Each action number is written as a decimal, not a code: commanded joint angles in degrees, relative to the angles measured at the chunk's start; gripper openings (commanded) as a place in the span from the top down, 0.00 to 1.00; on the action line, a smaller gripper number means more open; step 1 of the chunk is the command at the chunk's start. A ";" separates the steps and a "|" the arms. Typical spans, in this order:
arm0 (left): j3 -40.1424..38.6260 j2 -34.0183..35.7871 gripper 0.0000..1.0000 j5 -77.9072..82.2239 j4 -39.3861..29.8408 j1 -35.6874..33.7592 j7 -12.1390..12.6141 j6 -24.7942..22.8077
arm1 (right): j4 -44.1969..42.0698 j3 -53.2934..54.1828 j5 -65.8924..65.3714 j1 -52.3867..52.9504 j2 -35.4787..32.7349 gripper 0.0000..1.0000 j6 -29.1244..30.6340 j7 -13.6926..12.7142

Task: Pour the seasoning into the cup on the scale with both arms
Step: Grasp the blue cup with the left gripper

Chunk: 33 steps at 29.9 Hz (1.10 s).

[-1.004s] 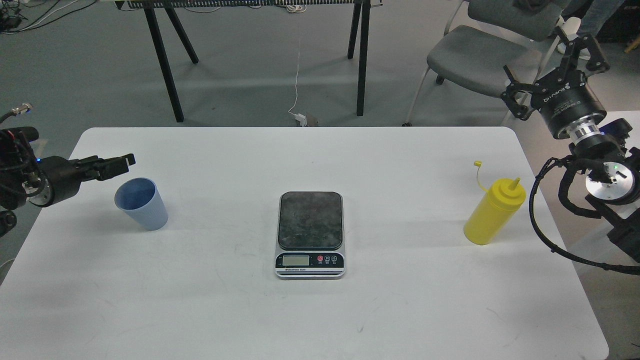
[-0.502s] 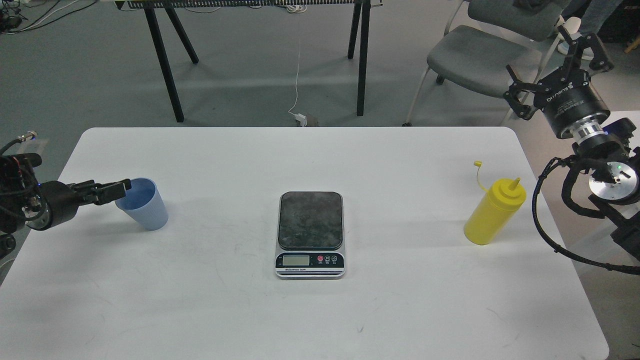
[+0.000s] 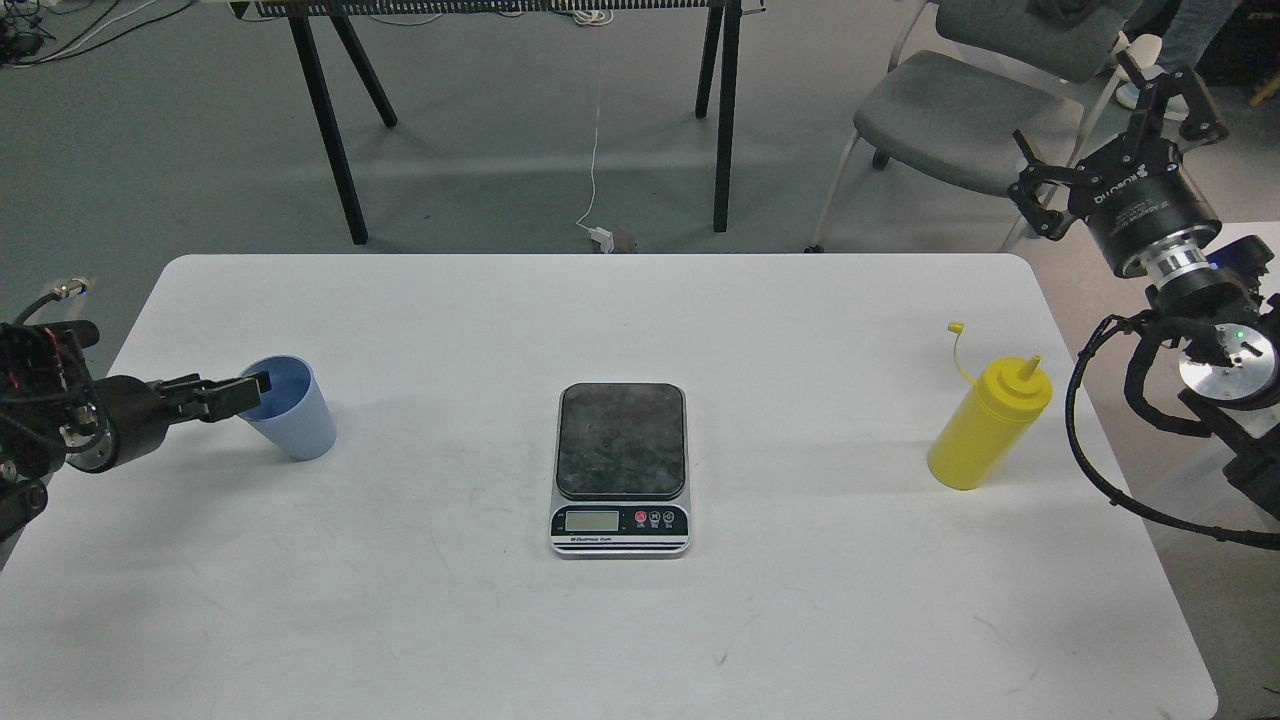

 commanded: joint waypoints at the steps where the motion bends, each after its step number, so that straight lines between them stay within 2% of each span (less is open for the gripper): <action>1: 0.95 0.07 0.69 0.26 1.14 0.02 0.00 -0.27 | -0.01 0.00 0.00 -0.04 0.07 0.01 0.00 0.01; 3: 4.28 0.16 0.84 0.17 1.14 -0.68 0.00 -0.36 | -0.01 0.00 -0.08 -0.04 0.07 0.01 0.00 0.01; 4: 5.70 0.16 0.89 0.09 1.14 -0.95 0.00 -0.27 | -0.01 0.00 -0.08 -0.04 0.07 0.01 0.00 0.01; 19: 7.12 0.43 0.99 -0.79 1.05 -3.32 0.00 -0.71 | 0.07 -0.08 -0.70 -0.21 0.07 0.01 0.00 0.01; 25: 6.85 1.74 1.00 -0.62 -0.17 -6.04 0.00 -4.92 | 0.07 0.00 -0.70 -0.13 0.07 0.01 0.00 0.01; 33: 7.12 10.09 0.99 5.78 -17.21 -15.00 0.00 -10.72 | -0.01 0.00 -0.70 -0.21 0.07 0.01 0.00 0.01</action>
